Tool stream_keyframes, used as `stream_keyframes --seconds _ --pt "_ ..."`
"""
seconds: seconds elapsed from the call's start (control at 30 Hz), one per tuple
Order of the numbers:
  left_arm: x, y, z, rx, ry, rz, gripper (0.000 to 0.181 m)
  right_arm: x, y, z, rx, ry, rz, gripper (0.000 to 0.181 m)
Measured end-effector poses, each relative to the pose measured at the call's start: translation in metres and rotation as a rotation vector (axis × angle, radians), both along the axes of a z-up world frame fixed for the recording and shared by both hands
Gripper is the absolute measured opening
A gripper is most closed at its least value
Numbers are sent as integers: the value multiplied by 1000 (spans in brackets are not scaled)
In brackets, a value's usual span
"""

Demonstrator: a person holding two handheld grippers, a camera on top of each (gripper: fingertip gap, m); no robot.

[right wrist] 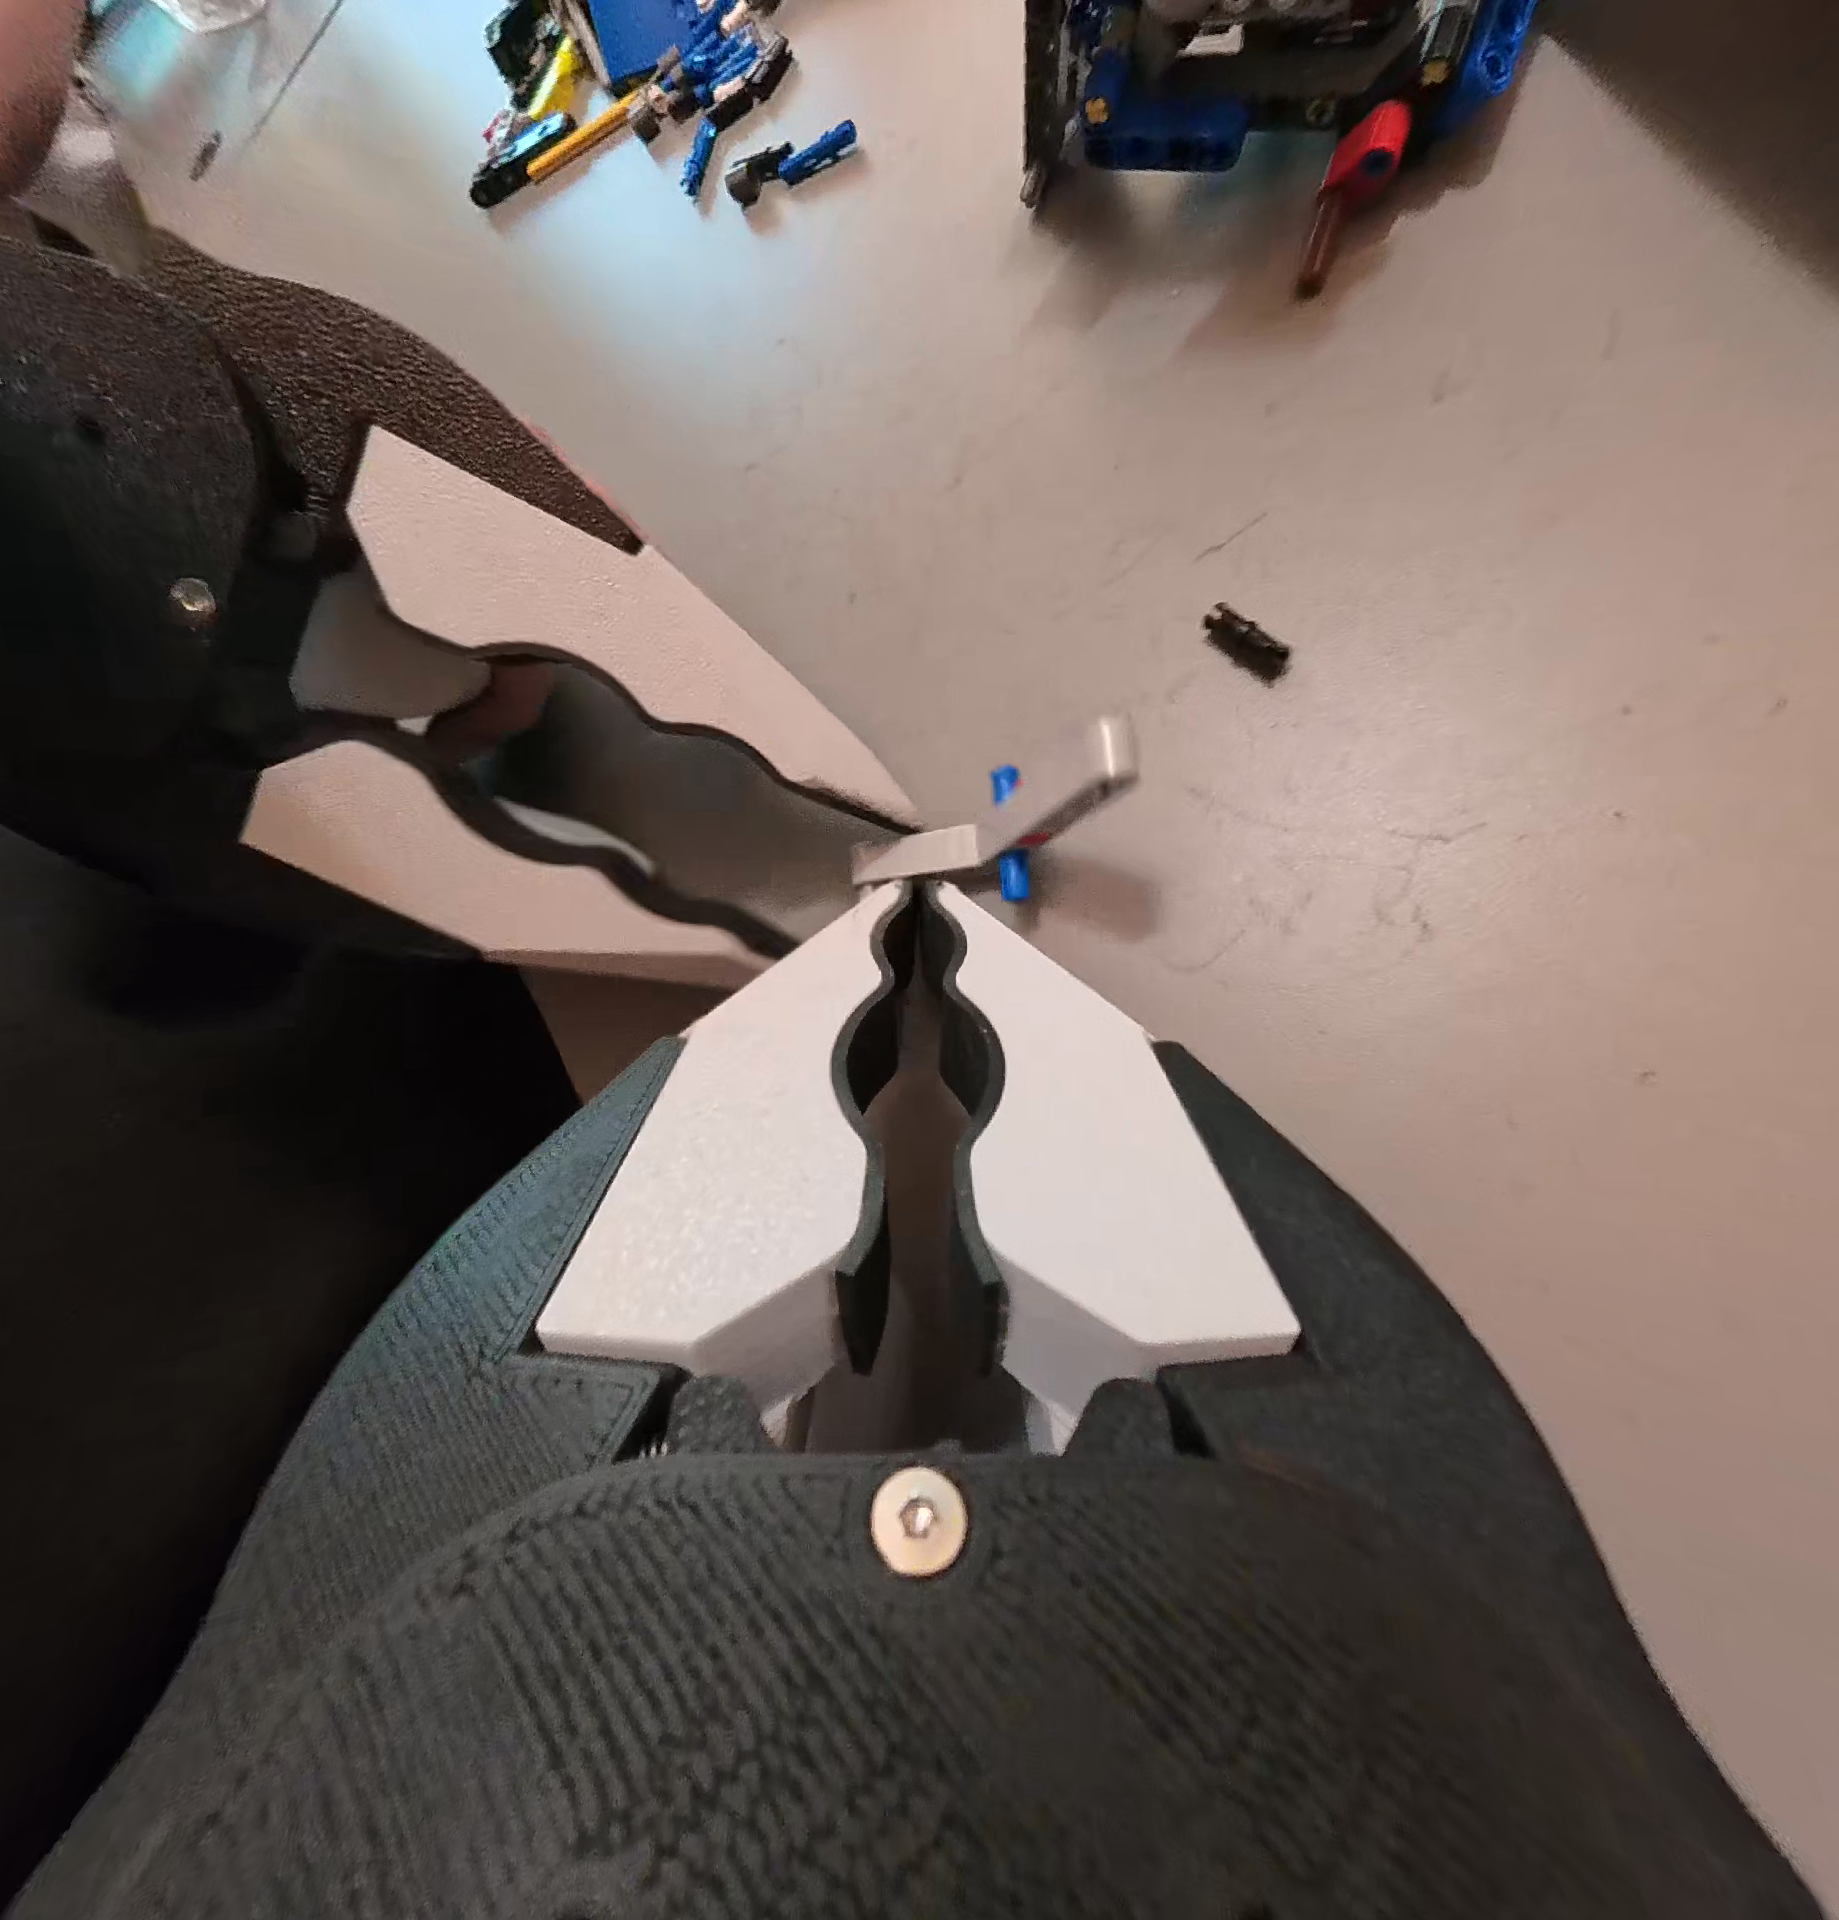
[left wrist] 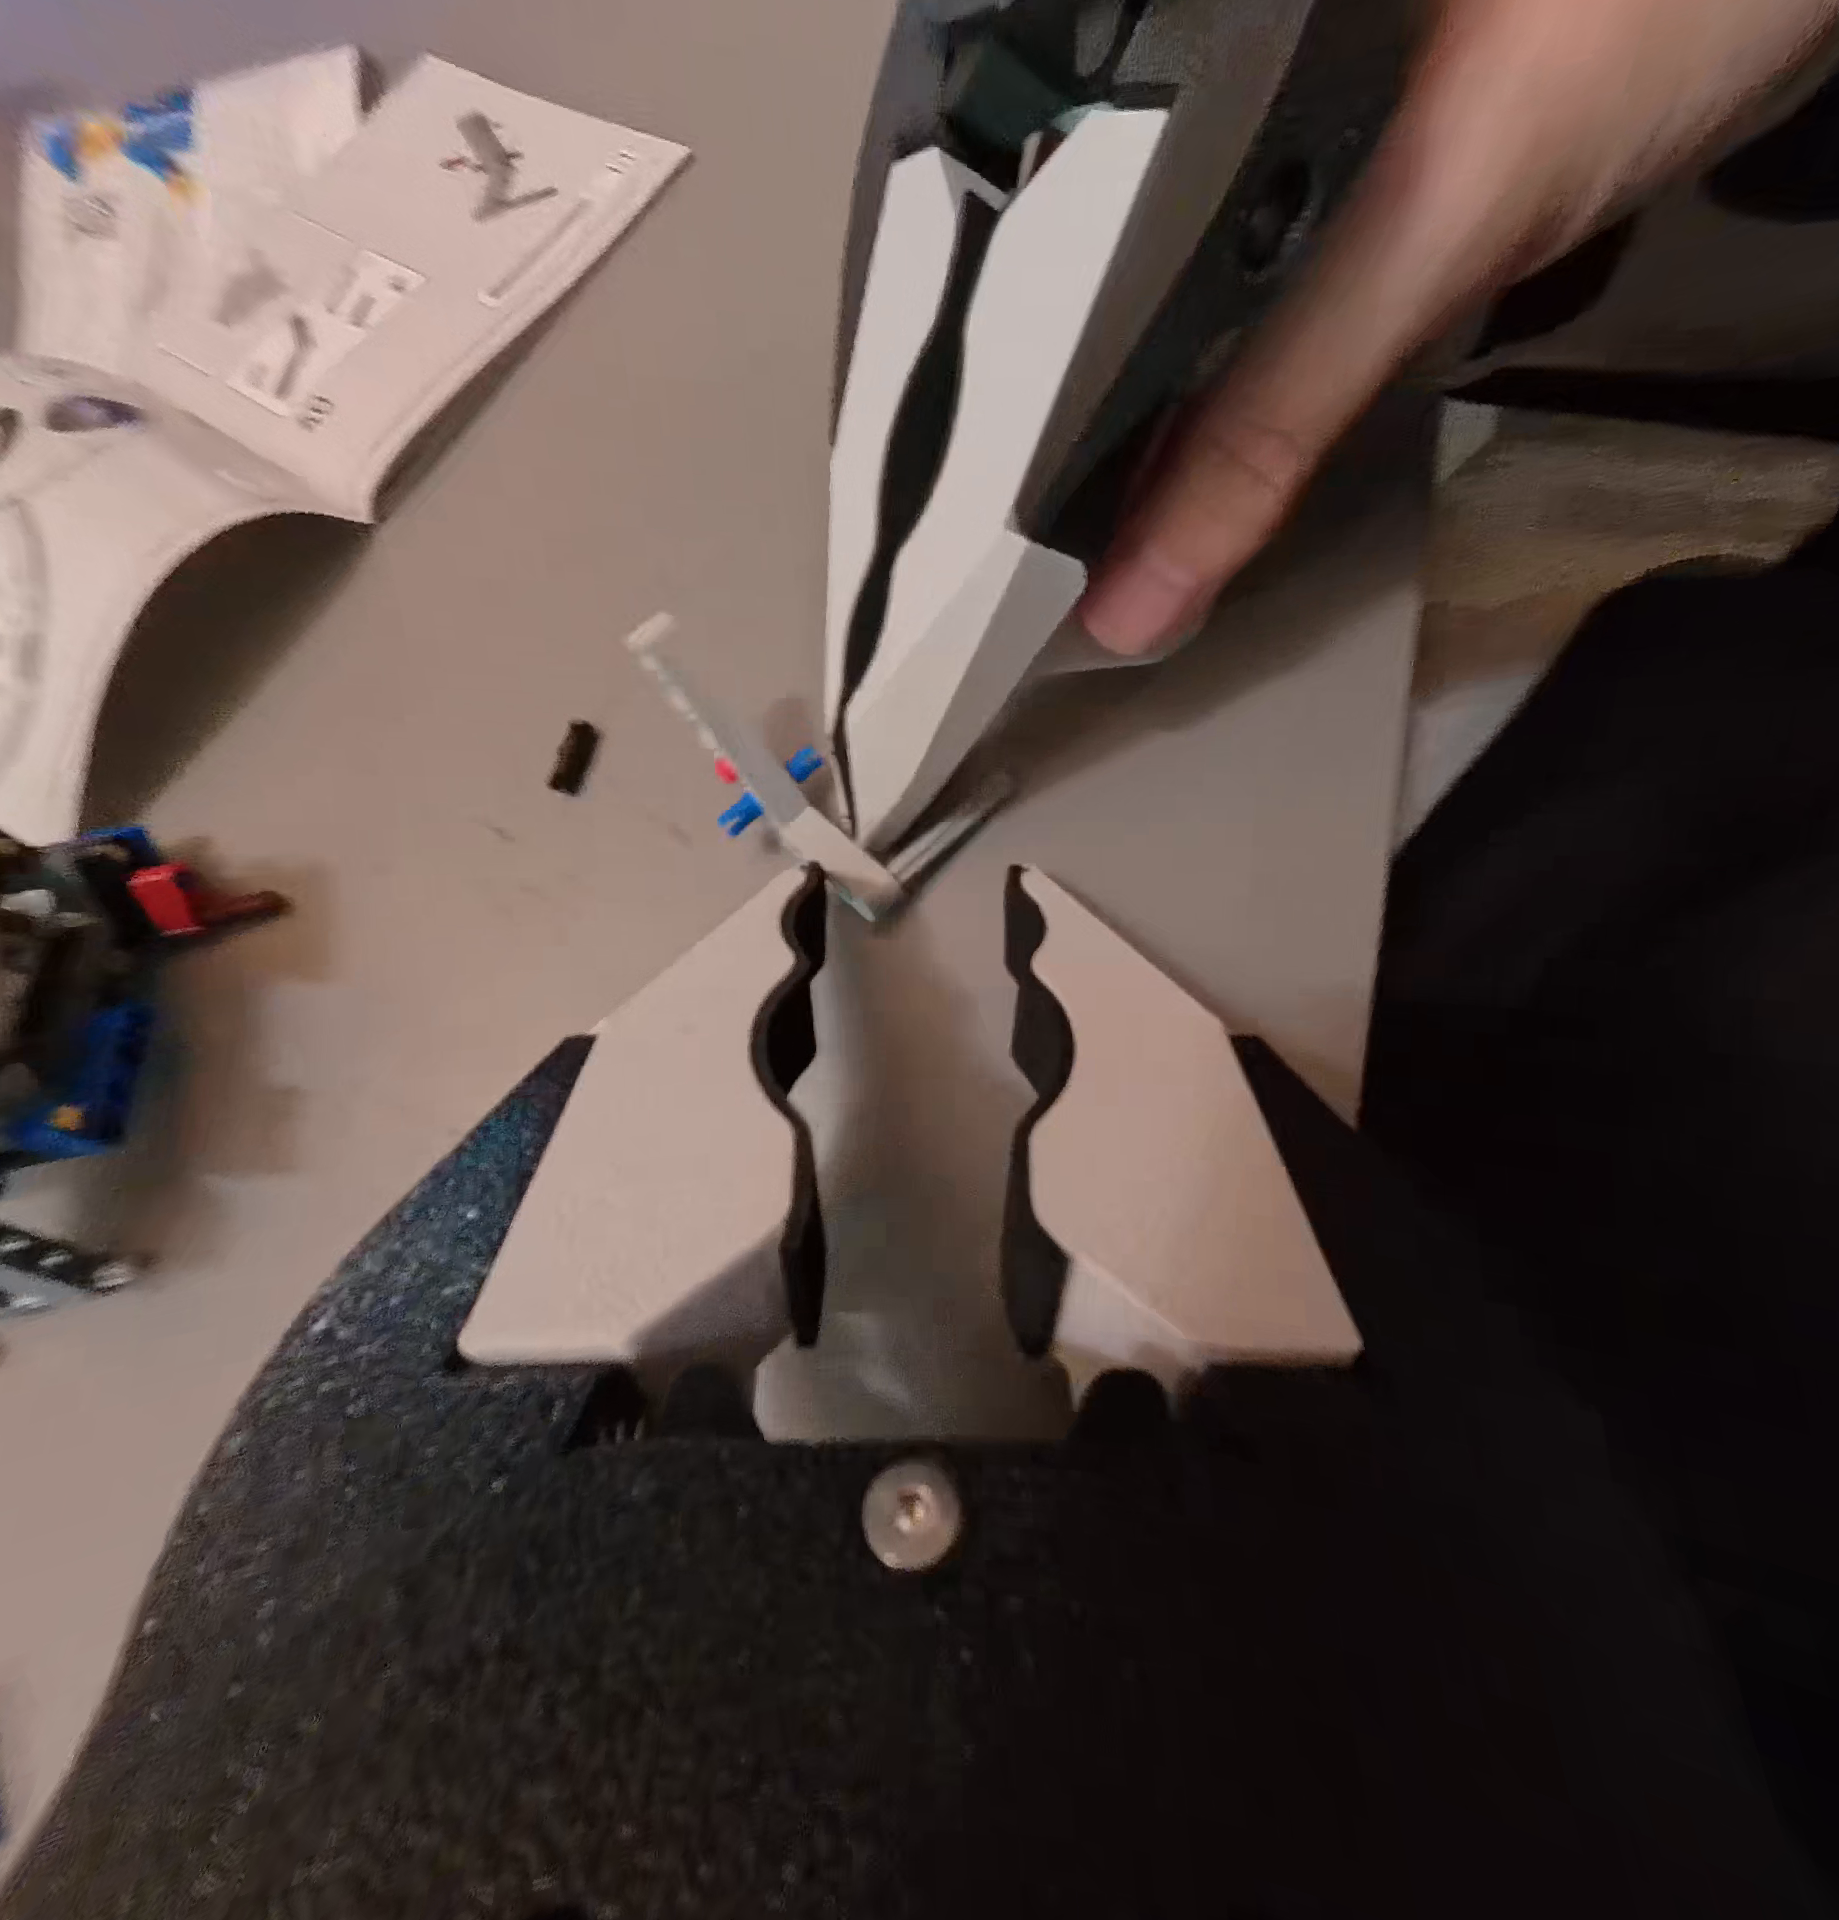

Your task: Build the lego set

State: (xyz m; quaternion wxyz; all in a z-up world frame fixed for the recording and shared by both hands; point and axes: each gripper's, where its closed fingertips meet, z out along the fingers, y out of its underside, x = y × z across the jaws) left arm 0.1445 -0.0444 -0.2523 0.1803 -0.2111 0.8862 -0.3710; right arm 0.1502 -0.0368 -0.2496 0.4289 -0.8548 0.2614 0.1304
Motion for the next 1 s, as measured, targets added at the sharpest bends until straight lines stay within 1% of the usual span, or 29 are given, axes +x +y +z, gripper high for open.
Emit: stream_keyframes --seconds 0.07,0.17,0.23,0.27,0.33,0.37,0.4,0.47,0.5,0.53,0.6,0.63,0.7,0.73,0.8,0.87,0.93,1.0 --pt "3 1 0 16 -21 11 20 -3 1 0 4 10 13 0" --pt "3 4 -1 15 -12 0 12 -4 -5 2 -14 -30 45 1" --pt "4 9 -2 5 8 4 10 -2 -15 10 -14 -97 95 2" --pt "4 11 -1 -13 30 9 9 0 -20 14 -21 -156 119 2" --pt "3 14 3 -82 93 1 9 12 -29 16 -59 -309 161 15" --pt "1 13 7 -142 141 -18 9 21 -30 17 -66 -419 179 22" --pt "-4 10 12 -221 212 -47 9 29 -27 19 -64 -531 197 29" --pt "-14 7 25 -398 415 -106 9 25 -17 23 -56 -692 309 41" --pt "-17 8 30 -466 511 -126 9 23 -11 27 -44 -782 354 44" --pt "-17 11 33 -519 580 -134 9 20 -5 32 -34 -884 398 40" --pt "-21 18 37 -573 689 -165 9 10 4 37 -13 -1053 495 38" --pt "-23 21 39 -587 727 -187 9 6 8 36 -21 -1104 533 39" --pt "-29 23 43 -615 786 -234 9 2 13 25 -75 -1159 600 39" --pt "-34 24 45 -623 828 -266 8 1 15 21 -89 -1182 626 36" --pt "-36 24 45 -632 878 -291 8 -3 20 18 -91 -1207 656 20" --pt "-34 25 43 -633 880 -288 9 -7 18 9 -116 -1136 694 14" --pt "-22 30 38 -607 797 -240 9 -4 17 7 -132 -1070 664 8" --pt "-7 37 36 -559 642 -187 17 -4 17 6 -113 -994 652 5"
